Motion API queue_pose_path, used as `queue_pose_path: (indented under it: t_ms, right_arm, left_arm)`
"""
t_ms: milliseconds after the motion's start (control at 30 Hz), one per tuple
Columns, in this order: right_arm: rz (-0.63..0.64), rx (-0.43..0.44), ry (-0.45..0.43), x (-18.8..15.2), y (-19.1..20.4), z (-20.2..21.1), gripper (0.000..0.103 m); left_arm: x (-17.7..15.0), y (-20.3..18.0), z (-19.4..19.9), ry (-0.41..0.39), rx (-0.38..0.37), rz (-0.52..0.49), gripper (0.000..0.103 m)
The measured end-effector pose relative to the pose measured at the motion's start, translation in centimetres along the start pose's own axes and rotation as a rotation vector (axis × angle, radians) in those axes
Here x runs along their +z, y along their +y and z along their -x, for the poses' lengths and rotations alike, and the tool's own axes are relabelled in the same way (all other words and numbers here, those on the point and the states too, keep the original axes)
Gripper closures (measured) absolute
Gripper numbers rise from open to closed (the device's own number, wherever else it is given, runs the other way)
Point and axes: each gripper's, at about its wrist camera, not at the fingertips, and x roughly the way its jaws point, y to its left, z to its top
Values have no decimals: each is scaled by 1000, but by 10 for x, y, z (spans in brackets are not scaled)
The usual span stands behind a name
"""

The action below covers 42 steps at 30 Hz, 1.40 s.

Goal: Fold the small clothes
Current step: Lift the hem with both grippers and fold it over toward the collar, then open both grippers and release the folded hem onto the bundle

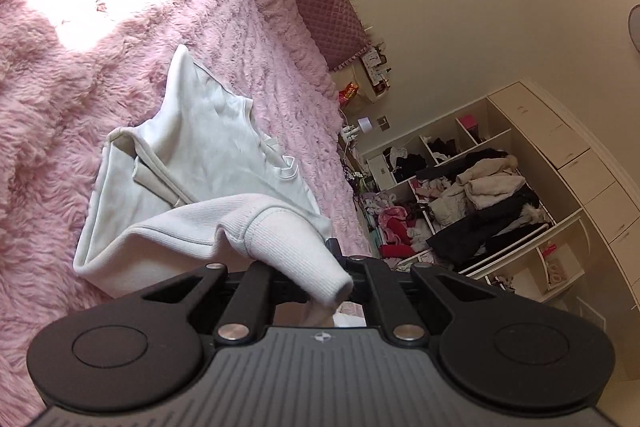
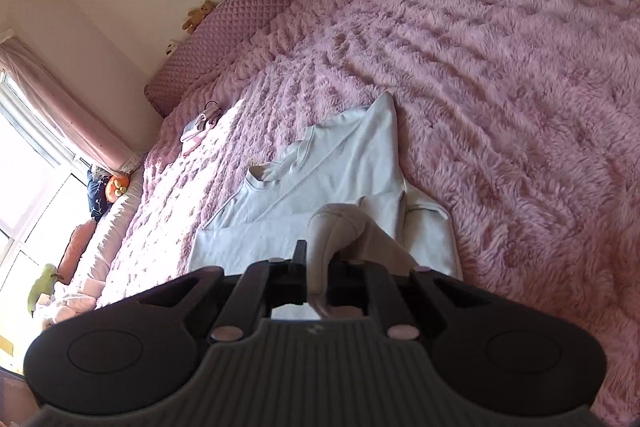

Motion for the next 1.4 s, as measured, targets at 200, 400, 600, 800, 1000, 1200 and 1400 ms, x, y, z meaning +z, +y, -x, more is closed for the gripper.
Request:
queue_pose_path:
  t_ms: [200, 400, 600, 800, 1000, 1200, 1400]
  right_arm:
    - [-22, -11, -50, 55, -1, -65, 101]
    - [-47, -60, -30, 88, -13, -144, 101]
    - [-46, -118, 10, 106, -28, -215, 101]
    - [-88, -154, 49, 105, -52, -252, 100]
    - [-124, -60, 25, 113, -59, -233, 74]
    - [-81, -55, -99, 123, -52, -192, 47]
    - [208, -182, -60, 109, -26, -192, 46]
  left_arm:
    - [53, 2, -47, 11, 28, -73, 97]
    - [89, 28, -100, 41, 106, -92, 97]
    - [113, 75, -152, 79, 206, -56, 97]
    - [121, 108, -168, 139, 254, 48, 85]
    - [146, 88, -156, 205, 279, 16, 60]
    - [165, 76, -101, -31, 230, 44, 34]
    - [149, 66, -98, -7, 339, -101, 33]
